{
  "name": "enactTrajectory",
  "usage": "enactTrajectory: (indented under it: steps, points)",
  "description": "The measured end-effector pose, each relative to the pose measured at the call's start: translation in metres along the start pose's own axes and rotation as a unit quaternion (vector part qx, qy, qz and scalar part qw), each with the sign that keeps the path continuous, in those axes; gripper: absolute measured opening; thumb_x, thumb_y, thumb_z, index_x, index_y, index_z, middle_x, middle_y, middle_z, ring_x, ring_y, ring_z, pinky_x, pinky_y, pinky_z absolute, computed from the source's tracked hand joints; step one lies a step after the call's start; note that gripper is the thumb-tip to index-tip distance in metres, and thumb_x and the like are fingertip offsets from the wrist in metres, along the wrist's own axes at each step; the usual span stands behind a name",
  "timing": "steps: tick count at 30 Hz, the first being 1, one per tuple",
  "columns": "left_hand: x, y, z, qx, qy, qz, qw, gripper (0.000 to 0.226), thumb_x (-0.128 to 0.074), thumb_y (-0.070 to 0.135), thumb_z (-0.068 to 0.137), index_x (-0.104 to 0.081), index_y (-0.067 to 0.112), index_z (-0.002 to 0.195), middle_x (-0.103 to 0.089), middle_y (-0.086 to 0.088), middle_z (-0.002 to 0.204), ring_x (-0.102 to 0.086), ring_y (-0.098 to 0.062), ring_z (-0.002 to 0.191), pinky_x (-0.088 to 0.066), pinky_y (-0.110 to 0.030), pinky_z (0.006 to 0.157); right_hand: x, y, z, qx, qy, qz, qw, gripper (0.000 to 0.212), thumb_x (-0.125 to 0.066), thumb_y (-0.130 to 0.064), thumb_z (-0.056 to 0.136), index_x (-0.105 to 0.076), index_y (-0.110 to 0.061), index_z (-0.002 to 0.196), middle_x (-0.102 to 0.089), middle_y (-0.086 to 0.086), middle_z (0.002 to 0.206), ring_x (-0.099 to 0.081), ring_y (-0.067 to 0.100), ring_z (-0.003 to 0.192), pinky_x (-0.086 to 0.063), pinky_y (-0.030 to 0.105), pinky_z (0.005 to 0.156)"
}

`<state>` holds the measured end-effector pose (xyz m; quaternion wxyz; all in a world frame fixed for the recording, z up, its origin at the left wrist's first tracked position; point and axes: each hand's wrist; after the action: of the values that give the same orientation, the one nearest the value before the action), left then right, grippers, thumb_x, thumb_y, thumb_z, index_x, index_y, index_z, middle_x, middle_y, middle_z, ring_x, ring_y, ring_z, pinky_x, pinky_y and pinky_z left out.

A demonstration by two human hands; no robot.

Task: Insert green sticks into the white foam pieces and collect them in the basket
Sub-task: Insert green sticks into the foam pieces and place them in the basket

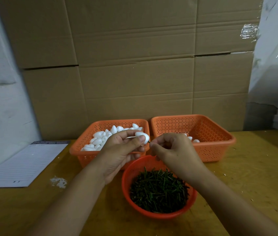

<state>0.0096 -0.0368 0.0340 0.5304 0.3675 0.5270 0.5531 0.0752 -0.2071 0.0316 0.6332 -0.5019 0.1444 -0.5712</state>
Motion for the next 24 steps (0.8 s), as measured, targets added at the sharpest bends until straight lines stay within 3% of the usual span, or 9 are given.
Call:
enactTrajectory:
  steps: [7,12,16,24]
  points:
    - [0.002,0.002,0.0,-0.017,-0.008,0.02,1.0,0.043,-0.084,0.033,0.069,-0.074,0.018,0.108,-0.072,-0.001,0.081,-0.064,-0.008,0.071,-0.055,-0.022,0.068,0.0,-0.003,-0.001,-0.001,-0.026,0.025,0.999,0.022,-0.065,-0.018,0.093,-0.072,-0.015,0.073,-0.071,0.006,0.067,-0.064,0.03,0.06,-0.049,0.039,0.052]
    - [0.0,0.004,-0.001,-0.029,-0.004,0.018,0.999,0.042,-0.082,0.036,0.069,-0.077,0.022,0.109,-0.073,0.0,0.092,-0.066,-0.008,0.08,-0.054,-0.022,0.067,0.0,-0.005,0.0,-0.038,-0.045,0.088,0.994,0.015,-0.066,-0.016,0.094,-0.073,-0.012,0.081,-0.074,0.006,0.073,-0.063,0.017,0.062,-0.049,0.029,0.056]
    - [-0.006,0.004,-0.002,-0.034,-0.015,0.005,0.999,0.047,-0.078,0.035,0.075,-0.072,0.023,0.12,-0.071,0.0,0.096,-0.066,-0.011,0.086,-0.053,-0.022,0.068,0.001,-0.004,-0.001,-0.079,-0.088,0.15,0.982,0.014,-0.07,-0.017,0.091,-0.073,-0.004,0.087,-0.07,-0.001,0.064,-0.06,0.006,0.057,-0.047,0.018,0.051]
    - [-0.012,0.005,-0.004,-0.063,0.042,0.052,0.996,0.047,-0.082,0.034,0.067,-0.071,0.018,0.11,-0.076,-0.003,0.106,-0.071,-0.014,0.085,-0.054,-0.025,0.066,0.0,-0.002,-0.002,-0.106,-0.07,0.19,0.974,0.017,-0.076,-0.021,0.086,-0.074,-0.005,0.087,-0.073,0.0,0.071,-0.062,0.004,0.059,-0.048,0.017,0.051]
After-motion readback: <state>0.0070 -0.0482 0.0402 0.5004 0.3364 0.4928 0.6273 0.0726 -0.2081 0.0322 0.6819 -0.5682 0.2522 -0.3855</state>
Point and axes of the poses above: each hand's wrist, its own z-axis towards the middle knuckle, its own x-axis out of the back of the hand, y = z × x
